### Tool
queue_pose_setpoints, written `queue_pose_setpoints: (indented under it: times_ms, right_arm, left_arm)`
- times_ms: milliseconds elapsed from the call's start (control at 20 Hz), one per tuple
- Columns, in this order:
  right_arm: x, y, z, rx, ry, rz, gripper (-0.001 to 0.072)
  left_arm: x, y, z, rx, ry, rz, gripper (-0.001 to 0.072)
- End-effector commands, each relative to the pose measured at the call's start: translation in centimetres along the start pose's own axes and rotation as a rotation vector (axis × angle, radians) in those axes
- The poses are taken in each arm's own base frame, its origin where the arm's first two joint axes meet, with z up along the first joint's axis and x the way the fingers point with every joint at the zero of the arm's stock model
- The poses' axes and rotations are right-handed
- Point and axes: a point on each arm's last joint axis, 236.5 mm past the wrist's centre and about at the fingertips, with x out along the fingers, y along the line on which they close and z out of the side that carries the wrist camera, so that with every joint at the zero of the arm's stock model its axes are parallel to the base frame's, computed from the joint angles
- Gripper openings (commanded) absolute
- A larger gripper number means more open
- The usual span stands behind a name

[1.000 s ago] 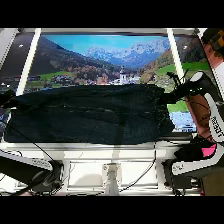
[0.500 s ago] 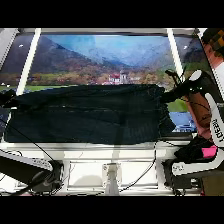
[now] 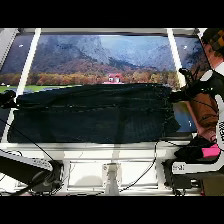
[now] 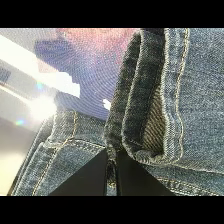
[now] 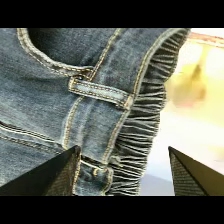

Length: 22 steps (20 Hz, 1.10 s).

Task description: Fold the clothes and pants, and hang the long-sleeved shirts on hangers.

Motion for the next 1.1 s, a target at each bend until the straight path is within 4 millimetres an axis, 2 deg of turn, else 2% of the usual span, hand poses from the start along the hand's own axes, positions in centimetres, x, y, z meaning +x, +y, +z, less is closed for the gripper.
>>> queue_pose_setpoints:
  times_ms: [0,300,450,700,750,800,850,900,950,1050]
  right_arm:
    - [0.4,-0.2,-0.4,0.035,0.015,0.004,0.0617]
    - [3.5,-0.3,-2.7,0.11,0.071,0.079,0.0618]
    - [4.4,-0.7,-2.3,0.194,0.007,0.137,0.0615]
    - [4.7,2.3,-0.7,0.259,-0.079,0.412,0.0547]
    - [5.3,2.7,-0.8,0.258,-0.069,0.441,0.0513]
    - [5.9,2.9,-0.8,0.266,-0.062,0.459,0.041]
    - [6.3,3.1,-0.5,0.264,-0.071,0.473,0.0351]
    - [6.4,3.4,0.0,0.248,-0.093,0.49,0.0178]
    - [6.1,3.6,0.6,0.246,-0.122,0.502,0.0041]
    - [5.1,4.3,2.3,0.219,-0.2,0.543,0.0037]
  left_arm:
    - [0.0,0.0,0.0,0.001,0.001,0.003,0.0034]
    - [0.0,0.0,0.0,0.0,0.002,0.0,0.0034]
    - [0.0,0.0,0.0,0.001,0.002,-0.001,0.0034]
    - [0.0,-0.1,0.0,0.0,0.002,-0.001,0.0034]
    - [0.0,-0.1,0.0,0.0,0.002,-0.001,0.0034]
    - [0.0,-0.1,0.0,0.0,0.002,-0.002,0.0034]
    - [0.0,-0.4,0.0,-0.002,0.0,-0.014,0.0034]
    - [0.0,-0.8,0.1,-0.004,-0.003,-0.035,0.0034]
    - [0.0,-1.2,0.1,-0.006,-0.005,-0.048,0.0034]
    - [0.0,-1.3,0.2,-0.006,-0.006,-0.052,0.0034]
